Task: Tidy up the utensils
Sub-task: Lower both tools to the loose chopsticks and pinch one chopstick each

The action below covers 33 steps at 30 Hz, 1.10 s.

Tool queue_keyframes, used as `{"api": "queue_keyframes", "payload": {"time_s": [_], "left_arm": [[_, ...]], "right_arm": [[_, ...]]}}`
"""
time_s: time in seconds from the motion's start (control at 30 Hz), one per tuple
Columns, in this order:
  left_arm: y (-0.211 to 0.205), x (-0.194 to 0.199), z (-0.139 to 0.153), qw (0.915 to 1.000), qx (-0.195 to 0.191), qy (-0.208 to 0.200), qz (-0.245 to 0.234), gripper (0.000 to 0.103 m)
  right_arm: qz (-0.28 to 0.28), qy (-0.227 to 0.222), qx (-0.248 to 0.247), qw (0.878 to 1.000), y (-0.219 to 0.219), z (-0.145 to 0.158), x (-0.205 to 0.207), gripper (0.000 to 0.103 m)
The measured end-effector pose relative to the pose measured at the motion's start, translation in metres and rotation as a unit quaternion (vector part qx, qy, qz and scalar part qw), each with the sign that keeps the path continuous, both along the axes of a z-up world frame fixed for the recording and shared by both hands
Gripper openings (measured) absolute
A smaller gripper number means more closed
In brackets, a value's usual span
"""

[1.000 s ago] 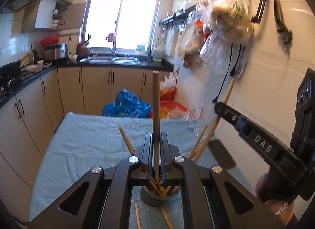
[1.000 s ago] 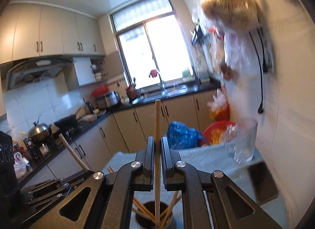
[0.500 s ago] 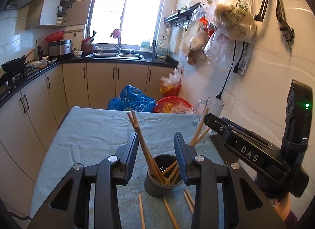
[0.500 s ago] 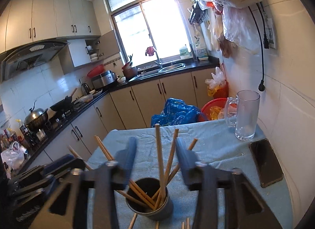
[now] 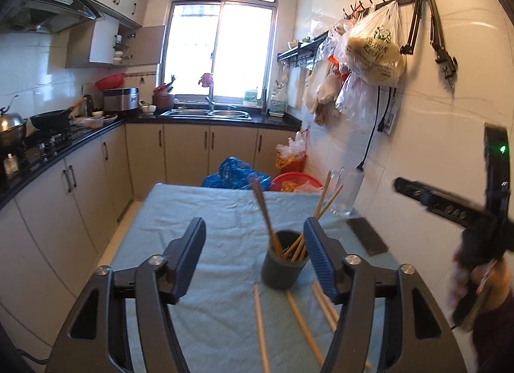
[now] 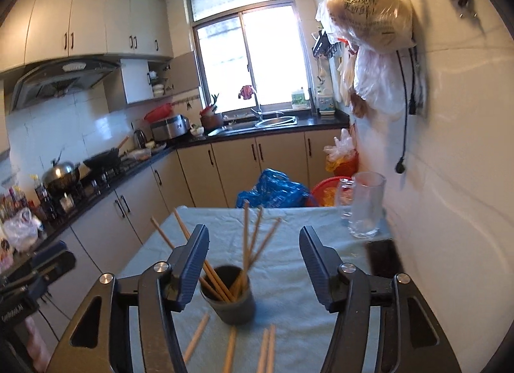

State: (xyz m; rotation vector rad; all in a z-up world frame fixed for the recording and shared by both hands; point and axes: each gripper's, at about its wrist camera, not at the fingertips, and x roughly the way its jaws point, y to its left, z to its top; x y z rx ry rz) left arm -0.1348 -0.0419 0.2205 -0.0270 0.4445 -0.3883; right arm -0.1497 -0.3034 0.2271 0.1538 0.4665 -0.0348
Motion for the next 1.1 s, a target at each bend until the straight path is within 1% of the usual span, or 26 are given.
{"api": "queue_keyframes", "payload": {"time_s": [0.07, 0.13, 0.2, 0.23, 0.27, 0.3, 0.37, 0.43, 0.47, 0.5, 0.53, 0.6, 0.67, 0.7, 0.8, 0.83, 0.87, 0.9, 0.93, 0.97, 1.0, 1.03, 1.07, 1.1], "left_arm": [[0.003, -0.006, -0.009, 0.9999, 0.008, 0.008, 0.003, 0.067], [0.007, -0.008, -0.027, 0.9994, 0.015, 0.032, 0.006, 0.068], [0.006, -0.006, -0.047, 0.9977, 0.018, 0.065, 0.005, 0.068], [0.006, -0.005, -0.056, 0.9967, 0.02, 0.078, 0.004, 0.068], [0.004, -0.003, -0.07, 0.9947, 0.024, 0.1, 0.001, 0.068], [0.001, 0.0, -0.079, 0.9929, 0.027, 0.116, -0.002, 0.068], [-0.009, 0.005, -0.106, 0.9876, 0.04, 0.151, -0.013, 0.068], [-0.022, 0.01, -0.132, 0.9814, 0.065, 0.179, -0.024, 0.068], [-0.028, 0.012, -0.141, 0.9782, 0.077, 0.19, -0.03, 0.067], [-0.035, 0.014, -0.151, 0.9746, 0.09, 0.202, -0.037, 0.065], [-0.043, 0.016, -0.16, 0.971, 0.103, 0.212, -0.042, 0.06], [-0.055, 0.02, -0.175, 0.9651, 0.127, 0.225, -0.045, 0.053], [-0.058, 0.023, -0.184, 0.9621, 0.137, 0.23, -0.048, 0.052], [-0.061, 0.026, -0.188, 0.9607, 0.144, 0.233, -0.045, 0.05], [-0.066, 0.037, -0.199, 0.9545, 0.15, 0.254, -0.042, 0.04], [-0.067, 0.04, -0.204, 0.9521, 0.147, 0.264, -0.043, 0.039], [-0.067, 0.041, -0.206, 0.9517, 0.146, 0.267, -0.041, 0.039], [-0.068, 0.041, -0.205, 0.9532, 0.149, 0.26, -0.039, 0.039], [-0.069, 0.04, -0.206, 0.9528, 0.152, 0.26, -0.038, 0.038], [-0.069, 0.039, -0.206, 0.9536, 0.154, 0.256, -0.037, 0.035], [-0.069, 0.038, -0.206, 0.9543, 0.157, 0.252, -0.033, 0.018], [-0.068, 0.039, -0.206, 0.954, 0.158, 0.253, -0.031, 0.007], [-0.064, 0.04, -0.205, 0.9532, 0.151, 0.26, -0.03, 0.007], [-0.057, 0.04, -0.204, 0.9524, 0.131, 0.274, -0.031, 0.007]], "right_arm": [[-0.001, 0.018, -0.016, 1.0, -0.003, -0.006, -0.011, 0.071], [0.003, 0.06, -0.037, 0.997, -0.007, -0.022, -0.018, 0.074], [0.004, 0.11, -0.046, 0.993, -0.011, -0.049, -0.024, 0.074], [0.008, 0.133, -0.043, 0.99, -0.013, -0.062, -0.024, 0.074], [0.017, 0.163, -0.035, 0.986, -0.015, -0.082, -0.025, 0.074], [0.022, 0.178, -0.029, 0.983, -0.015, -0.093, -0.026, 0.074], [0.038, 0.216, -0.013, 0.976, -0.013, -0.129, -0.03, 0.066], [0.048, 0.239, -0.005, 0.97, -0.009, -0.154, -0.031, 0.055], [0.054, 0.25, -0.001, 0.967, -0.006, -0.167, -0.031, 0.052], [0.056, 0.255, 0.001, 0.965, -0.004, -0.175, -0.031, 0.047], [0.058, 0.262, 0.002, 0.963, -0.003, -0.183, -0.028, 0.044], [0.059, 0.272, 0.008, 0.96, -0.001, -0.198, -0.025, 0.042], [0.06, 0.276, 0.012, 0.959, -0.001, -0.205, -0.02, 0.039], [0.06, 0.277, 0.013, 0.959, -0.001, -0.208, -0.019, 0.038], [0.063, 0.276, 0.015, 0.959, 0.001, -0.215, -0.012, 0.035], [0.065, 0.277, 0.016, 0.959, 0.005, -0.215, -0.01, 0.035], [0.065, 0.278, 0.014, 0.958, 0.007, -0.215, -0.01, 0.034], [0.064, 0.281, 0.008, 0.958, 0.009, -0.217, -0.007, 0.034], [0.063, 0.281, 0.003, 0.958, 0.013, -0.219, -0.005, 0.034], [0.061, 0.279, -0.004, 0.958, 0.016, -0.219, -0.003, 0.034], [0.057, 0.279, -0.014, 0.959, 0.019, -0.22, 0.0, 0.033], [0.051, 0.279, -0.015, 0.959, 0.018, -0.219, 0.001, 0.019], [0.047, 0.281, -0.009, 0.959, 0.017, -0.22, 0.001, 0.009], [0.045, 0.281, 0.001, 0.959, 0.014, -0.22, 0.002, 0.008]]}}
